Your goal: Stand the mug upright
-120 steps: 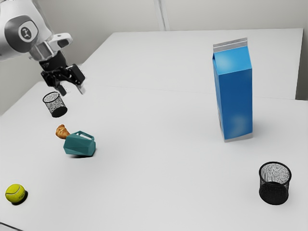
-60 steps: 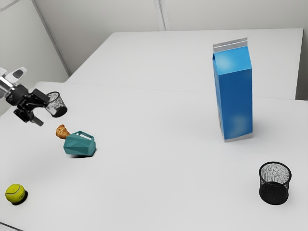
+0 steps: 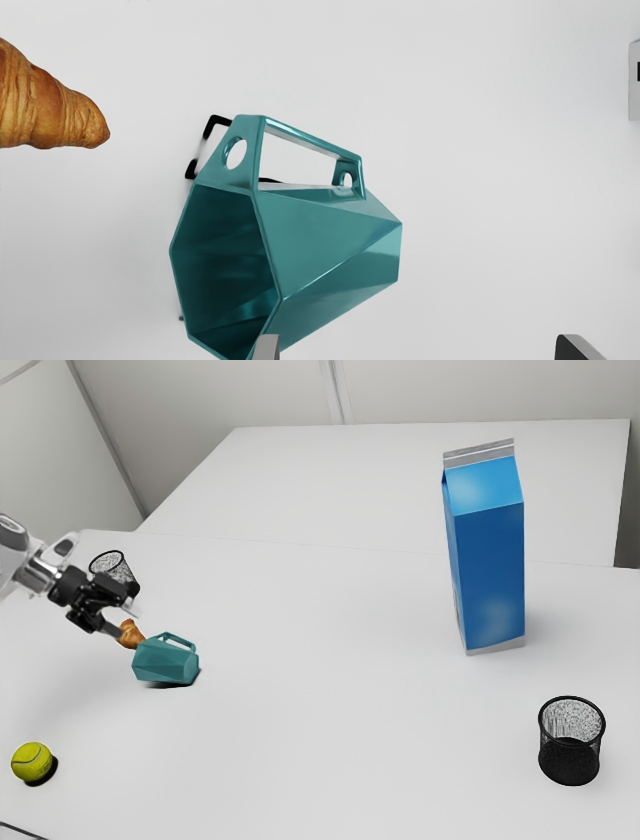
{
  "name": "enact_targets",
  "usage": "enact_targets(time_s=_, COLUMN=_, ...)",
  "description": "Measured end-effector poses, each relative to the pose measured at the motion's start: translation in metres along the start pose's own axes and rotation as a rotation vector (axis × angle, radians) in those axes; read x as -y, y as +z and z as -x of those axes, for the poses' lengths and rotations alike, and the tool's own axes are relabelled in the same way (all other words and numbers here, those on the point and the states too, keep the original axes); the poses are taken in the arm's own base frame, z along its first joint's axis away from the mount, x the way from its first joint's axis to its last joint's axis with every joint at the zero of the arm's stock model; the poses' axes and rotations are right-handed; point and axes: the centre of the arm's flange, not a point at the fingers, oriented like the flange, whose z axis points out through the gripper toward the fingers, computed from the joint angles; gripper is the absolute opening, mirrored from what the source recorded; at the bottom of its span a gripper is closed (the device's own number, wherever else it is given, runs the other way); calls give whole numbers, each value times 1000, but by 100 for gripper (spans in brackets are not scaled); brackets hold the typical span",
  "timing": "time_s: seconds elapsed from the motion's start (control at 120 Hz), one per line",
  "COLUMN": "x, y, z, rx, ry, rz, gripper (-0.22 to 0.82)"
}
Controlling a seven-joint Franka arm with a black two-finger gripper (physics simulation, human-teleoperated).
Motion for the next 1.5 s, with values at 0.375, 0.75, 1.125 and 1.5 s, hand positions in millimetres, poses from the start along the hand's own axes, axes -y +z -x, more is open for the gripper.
enact_targets(time_s=0.375, x=32, y=49, z=-1, rx=-27, ry=25, rz=144, gripper=60)
enact_targets(time_s=0.75, x=25, y=65, z=-1, rx=-29, ry=120, rz=221, gripper=4)
enact_targets(time_s=1.125, x=-19, y=45, z=-5, rx=-59, ry=262, rz=236, gripper=-15)
enact_targets(time_s=1.5, x=-174, y=43, z=-30, rx=150, ry=537, rz=-199, gripper=-17)
